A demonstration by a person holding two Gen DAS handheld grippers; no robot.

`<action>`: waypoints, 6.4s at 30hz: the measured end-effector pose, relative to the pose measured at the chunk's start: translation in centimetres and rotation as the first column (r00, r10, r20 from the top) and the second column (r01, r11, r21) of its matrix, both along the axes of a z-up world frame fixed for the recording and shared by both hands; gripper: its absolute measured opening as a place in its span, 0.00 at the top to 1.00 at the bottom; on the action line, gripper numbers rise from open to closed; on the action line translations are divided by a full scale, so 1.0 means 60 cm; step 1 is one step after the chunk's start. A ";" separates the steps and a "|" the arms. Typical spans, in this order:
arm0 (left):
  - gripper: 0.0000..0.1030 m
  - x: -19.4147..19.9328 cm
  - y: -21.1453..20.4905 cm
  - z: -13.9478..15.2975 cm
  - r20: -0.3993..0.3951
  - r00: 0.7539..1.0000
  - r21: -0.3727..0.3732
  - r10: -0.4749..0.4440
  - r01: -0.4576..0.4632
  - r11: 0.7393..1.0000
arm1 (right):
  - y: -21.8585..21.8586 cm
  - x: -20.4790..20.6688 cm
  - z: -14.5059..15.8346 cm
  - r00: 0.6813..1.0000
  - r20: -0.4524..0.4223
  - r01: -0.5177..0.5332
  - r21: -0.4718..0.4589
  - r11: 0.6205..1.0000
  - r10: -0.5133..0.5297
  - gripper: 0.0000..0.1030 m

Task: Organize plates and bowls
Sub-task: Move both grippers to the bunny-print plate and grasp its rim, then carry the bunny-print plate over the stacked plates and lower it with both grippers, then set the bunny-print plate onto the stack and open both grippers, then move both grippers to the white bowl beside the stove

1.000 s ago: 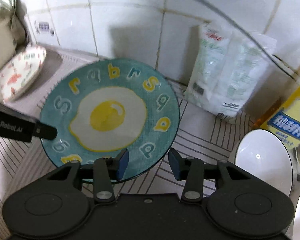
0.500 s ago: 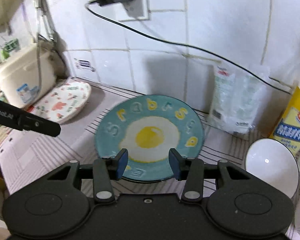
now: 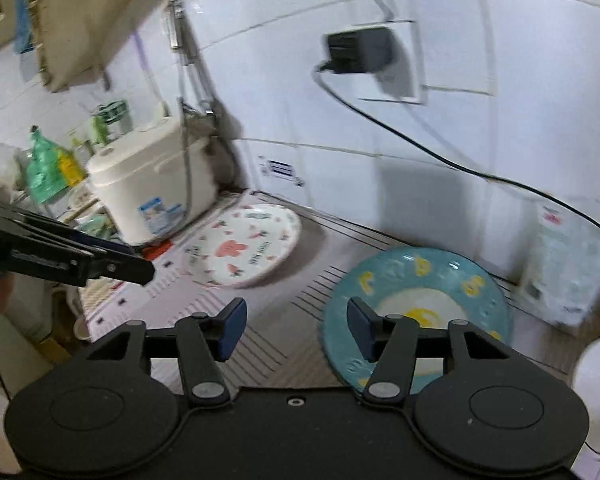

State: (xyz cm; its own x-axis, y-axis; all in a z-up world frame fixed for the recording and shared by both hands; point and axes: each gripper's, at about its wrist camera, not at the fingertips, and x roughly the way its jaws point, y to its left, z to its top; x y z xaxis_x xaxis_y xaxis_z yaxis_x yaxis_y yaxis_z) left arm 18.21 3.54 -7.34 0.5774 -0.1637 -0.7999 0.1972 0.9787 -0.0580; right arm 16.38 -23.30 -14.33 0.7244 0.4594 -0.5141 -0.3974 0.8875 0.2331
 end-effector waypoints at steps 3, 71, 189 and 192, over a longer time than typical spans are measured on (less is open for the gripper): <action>0.52 0.003 0.036 -0.007 0.014 1.000 0.018 -0.026 0.026 1.000 | 0.023 0.010 0.009 0.999 0.017 -0.029 0.014 0.999 0.029 0.37; 0.69 0.233 0.194 -0.228 -0.025 0.994 -0.029 -0.109 0.109 0.994 | 0.211 0.221 -0.166 0.919 -0.309 0.308 0.175 0.935 -0.244 0.80; 0.57 -0.062 -0.362 -0.113 -0.179 0.864 0.163 -0.471 0.499 0.851 | -0.152 -0.290 -0.050 0.676 -0.028 0.711 -0.235 0.662 -0.736 0.58; 0.57 -0.113 -0.401 -0.113 -0.176 0.860 0.190 -0.478 0.506 0.841 | -0.180 -0.338 -0.053 0.684 -0.019 0.708 -0.223 0.670 -0.729 0.56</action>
